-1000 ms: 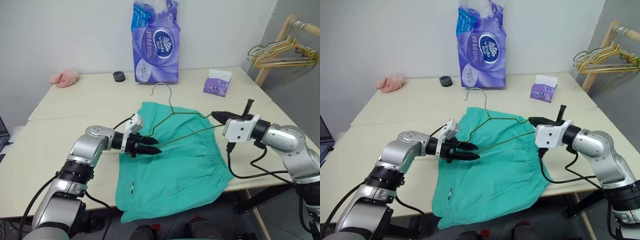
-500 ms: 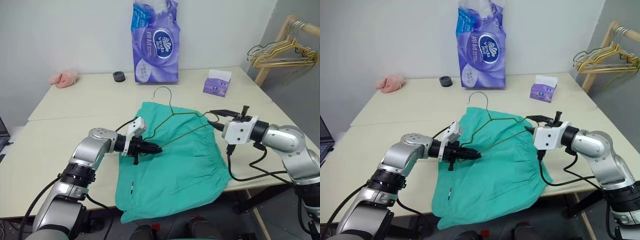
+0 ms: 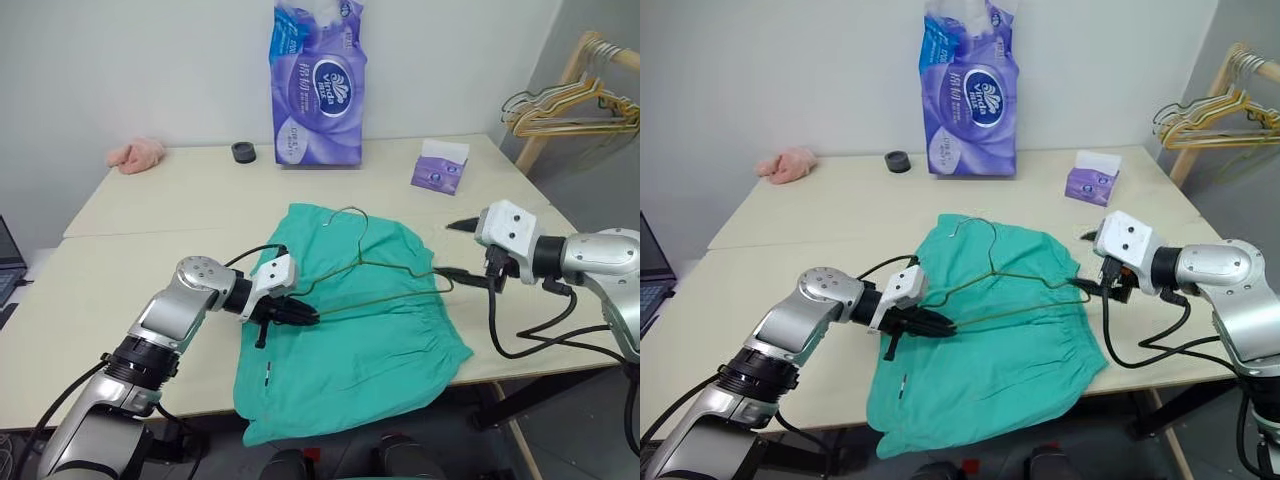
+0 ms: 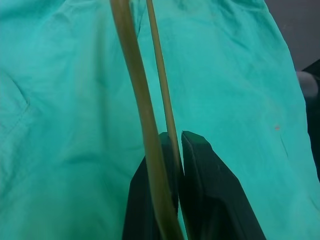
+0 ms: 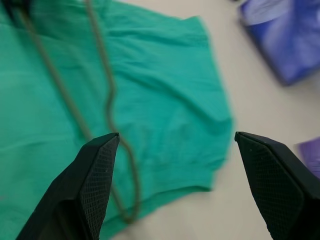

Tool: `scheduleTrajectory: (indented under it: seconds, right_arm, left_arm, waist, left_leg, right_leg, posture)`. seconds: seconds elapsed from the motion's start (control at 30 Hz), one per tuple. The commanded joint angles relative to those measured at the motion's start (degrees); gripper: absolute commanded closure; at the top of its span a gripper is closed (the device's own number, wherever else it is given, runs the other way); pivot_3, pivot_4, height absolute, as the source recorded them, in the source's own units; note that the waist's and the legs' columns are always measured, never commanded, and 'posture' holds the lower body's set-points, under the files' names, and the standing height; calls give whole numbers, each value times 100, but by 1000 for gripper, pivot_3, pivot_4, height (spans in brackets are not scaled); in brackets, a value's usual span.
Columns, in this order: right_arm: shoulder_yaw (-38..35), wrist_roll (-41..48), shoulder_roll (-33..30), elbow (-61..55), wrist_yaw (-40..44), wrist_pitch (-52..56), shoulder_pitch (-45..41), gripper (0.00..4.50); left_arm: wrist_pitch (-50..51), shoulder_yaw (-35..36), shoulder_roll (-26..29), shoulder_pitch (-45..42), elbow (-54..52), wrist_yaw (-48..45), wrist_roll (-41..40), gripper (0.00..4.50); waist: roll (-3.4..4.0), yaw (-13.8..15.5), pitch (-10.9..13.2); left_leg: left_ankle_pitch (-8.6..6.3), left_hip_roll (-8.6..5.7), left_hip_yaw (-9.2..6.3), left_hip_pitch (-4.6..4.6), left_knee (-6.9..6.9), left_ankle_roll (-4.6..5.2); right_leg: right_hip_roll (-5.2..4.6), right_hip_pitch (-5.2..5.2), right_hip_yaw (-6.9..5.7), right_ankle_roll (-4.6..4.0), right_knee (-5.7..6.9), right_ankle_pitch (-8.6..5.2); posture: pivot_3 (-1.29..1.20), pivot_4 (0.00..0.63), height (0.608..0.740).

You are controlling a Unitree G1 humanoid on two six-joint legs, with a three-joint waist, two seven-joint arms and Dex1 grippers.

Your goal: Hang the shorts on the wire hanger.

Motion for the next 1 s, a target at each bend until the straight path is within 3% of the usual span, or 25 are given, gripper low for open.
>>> scheduleTrajectory:
  seconds: [0.03, 0.5, 0.63, 0.9, 1.0]
  right_arm:
    - [167, 359, -131, -314, 214, 583, -9, 555]
    - [1247, -19, 39, 122, 149, 670, -197, 555]
    - [1431, -192, 64, 281, 149, 610, -256, 1453]
    - [1598, -394, 41, 316, 215, 551, -227, 4251]
    - [1589, -374, 25, 278, 253, 587, -235, 4441]
  left_arm:
    - [-259, -47, 36, -122, -287, -33, 104, 4500]
    - [-444, -172, 47, -58, -476, -41, 238, 4500]
    - [-441, -184, 61, -32, -533, -26, 233, 4500]
    - [-405, -188, 92, 34, -672, -9, 233, 4500]
    - [-454, -201, 105, 52, -673, 1, 268, 4500]
  waist:
    - [-1, -8, 0]
    - [-1, -35, 0]
    - [0, -32, 0]
    - [-1, -30, 1]
    - [0, -28, 1]
  left_leg:
    - [0, 0, 1, -1, 0, 0]
    - [0, 2, 3, 0, 1, 0]
    - [0, 2, 0, 0, 1, 0]
    - [0, 2, -1, 0, 1, 0]
    - [0, 2, -2, 1, 1, 0]
  right_leg:
    - [0, 0, 1, 1, -1, 0]
    - [1, -2, 1, 28, 0, -16]
    - [1, -2, -1, 28, 2, -16]
    - [1, -2, -2, 28, 2, -16]
    - [2, -2, -3, 29, 3, -16]
  posture:
    - [-129, 39, 740]
    - [-129, 40, 740]
    - [-120, 43, 740]
    - [-115, 45, 740]
    - [-118, 44, 740]
